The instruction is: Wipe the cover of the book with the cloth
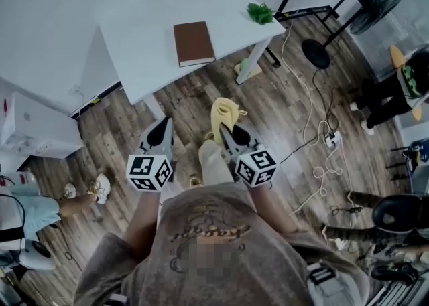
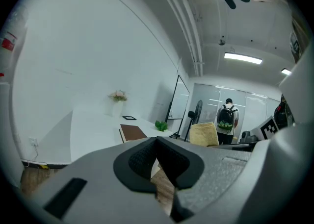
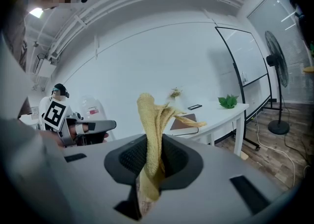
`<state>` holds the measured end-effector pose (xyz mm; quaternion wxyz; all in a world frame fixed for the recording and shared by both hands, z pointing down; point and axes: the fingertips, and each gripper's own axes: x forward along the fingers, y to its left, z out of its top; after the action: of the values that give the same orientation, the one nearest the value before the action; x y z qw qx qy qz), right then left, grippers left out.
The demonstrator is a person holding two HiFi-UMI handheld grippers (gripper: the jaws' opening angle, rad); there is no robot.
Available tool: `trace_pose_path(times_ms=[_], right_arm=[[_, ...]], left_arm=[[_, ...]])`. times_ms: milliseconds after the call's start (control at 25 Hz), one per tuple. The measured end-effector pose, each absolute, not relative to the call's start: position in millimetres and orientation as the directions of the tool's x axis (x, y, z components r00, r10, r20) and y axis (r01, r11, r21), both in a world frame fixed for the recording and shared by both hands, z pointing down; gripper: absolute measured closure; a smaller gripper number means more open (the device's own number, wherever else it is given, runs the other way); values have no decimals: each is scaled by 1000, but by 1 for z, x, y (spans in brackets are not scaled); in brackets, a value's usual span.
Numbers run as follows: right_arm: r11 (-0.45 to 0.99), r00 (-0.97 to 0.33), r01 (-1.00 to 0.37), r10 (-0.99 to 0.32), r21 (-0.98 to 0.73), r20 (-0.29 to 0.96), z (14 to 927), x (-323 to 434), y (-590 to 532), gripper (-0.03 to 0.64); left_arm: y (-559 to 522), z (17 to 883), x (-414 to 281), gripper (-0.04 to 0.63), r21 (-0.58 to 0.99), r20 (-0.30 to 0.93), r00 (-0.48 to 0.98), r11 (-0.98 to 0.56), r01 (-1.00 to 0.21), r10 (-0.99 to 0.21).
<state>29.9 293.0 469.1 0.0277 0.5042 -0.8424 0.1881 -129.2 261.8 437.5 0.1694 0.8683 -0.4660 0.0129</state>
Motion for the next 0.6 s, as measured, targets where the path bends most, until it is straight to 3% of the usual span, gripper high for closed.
trace_pose_path(times_ms=[600], right_arm=[[441, -513, -849, -820, -289, 255, 480, 58, 140, 551]], left_arm=[[117, 445, -110, 592, 281, 187, 540, -482, -830, -820]])
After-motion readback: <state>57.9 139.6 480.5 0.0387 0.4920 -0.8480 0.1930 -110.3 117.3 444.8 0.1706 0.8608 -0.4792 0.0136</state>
